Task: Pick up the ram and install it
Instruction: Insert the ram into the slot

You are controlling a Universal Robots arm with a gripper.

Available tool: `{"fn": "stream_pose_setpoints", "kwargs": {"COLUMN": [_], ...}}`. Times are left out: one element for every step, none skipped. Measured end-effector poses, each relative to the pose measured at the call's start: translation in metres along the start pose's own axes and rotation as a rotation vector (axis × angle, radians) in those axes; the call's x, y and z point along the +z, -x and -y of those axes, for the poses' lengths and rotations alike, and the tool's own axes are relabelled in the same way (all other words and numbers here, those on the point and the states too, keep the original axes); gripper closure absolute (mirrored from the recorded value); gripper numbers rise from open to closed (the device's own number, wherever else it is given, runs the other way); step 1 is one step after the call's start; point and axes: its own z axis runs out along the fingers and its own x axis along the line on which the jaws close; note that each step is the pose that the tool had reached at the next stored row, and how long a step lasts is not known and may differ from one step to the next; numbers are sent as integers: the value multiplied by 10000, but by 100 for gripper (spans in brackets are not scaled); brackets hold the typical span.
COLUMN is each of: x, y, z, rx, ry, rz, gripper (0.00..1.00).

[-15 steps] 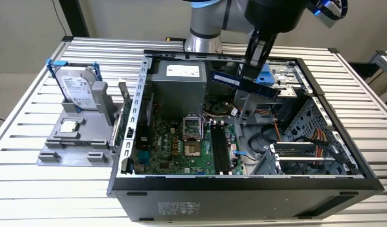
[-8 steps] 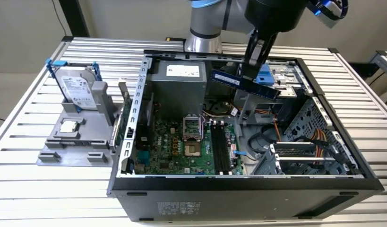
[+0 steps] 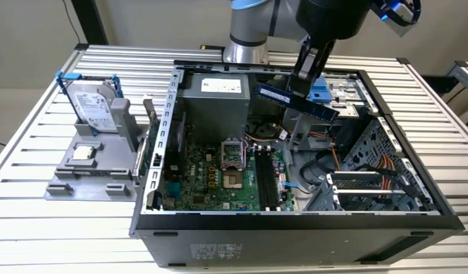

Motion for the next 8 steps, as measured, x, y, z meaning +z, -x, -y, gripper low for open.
{"fn": "stream_pose_setpoints", "kwargs": {"x": [-1,0,-1,-1,0,-1,0,0], "y": [0,0,0,0,0,0,0,0], "z": [0,0,0,0,0,0,0,0], "rx": [59,124,185,246,306,371,434,497], "ry": [-2,-4,-5,-7,-8,-10,-11,-13], "rz": [-1,1,1,2,3,3,6,6], "gripper": [100,100,100,100,100,100,100,100]}}
